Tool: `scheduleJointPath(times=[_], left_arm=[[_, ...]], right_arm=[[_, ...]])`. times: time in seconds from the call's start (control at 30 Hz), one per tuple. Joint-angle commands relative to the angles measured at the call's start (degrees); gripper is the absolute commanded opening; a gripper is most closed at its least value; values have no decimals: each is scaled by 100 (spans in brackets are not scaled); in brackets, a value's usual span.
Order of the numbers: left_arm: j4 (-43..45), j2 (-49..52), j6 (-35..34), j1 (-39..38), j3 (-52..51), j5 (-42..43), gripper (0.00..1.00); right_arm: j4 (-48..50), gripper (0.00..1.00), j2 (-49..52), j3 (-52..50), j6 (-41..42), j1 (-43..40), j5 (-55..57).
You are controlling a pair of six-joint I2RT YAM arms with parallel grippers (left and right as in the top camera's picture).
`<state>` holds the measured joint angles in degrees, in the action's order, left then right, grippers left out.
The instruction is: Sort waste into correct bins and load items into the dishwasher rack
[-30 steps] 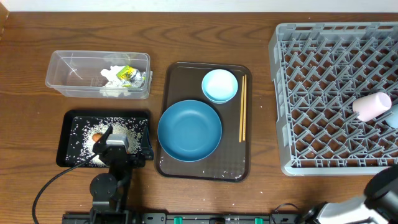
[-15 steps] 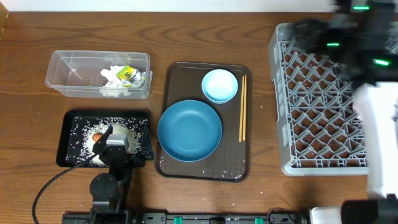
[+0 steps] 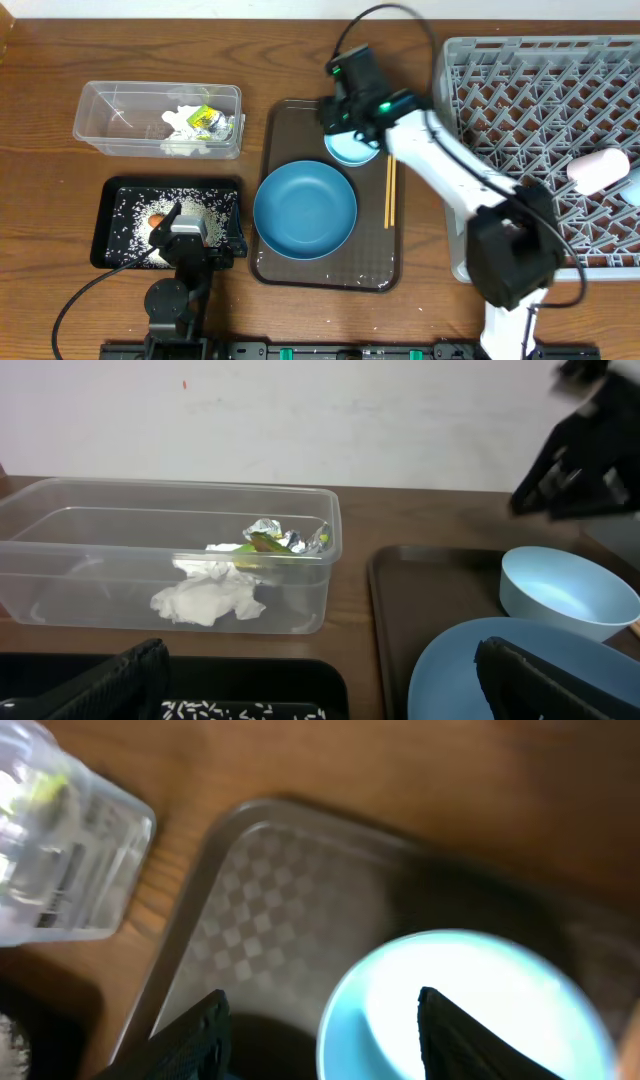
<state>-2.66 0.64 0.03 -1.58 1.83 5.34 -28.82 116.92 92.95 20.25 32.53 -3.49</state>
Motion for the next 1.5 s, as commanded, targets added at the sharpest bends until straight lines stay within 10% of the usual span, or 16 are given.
scheduleJointPath(times=[0.0,0.37,0.97,1.27,1.47], left_arm=[[-90,-35,37,33,-160,-24,100],[-87,-35,37,33,-160,-24,99],[-90,-35,37,33,-160,-24,99],[-87,-35,37,33,-160,-24,99],[-90,-35,37,33,-160,-24,99]], right_arm=[[31,57,271,4,321,208,535],[-57,53,732,4,859,479,1272],[-391,2,431,328,927,411,1255],[-997,1,-1165,1045,422,-859,501],[-1143,1,-1576,1043,-229,-2778,-2000]])
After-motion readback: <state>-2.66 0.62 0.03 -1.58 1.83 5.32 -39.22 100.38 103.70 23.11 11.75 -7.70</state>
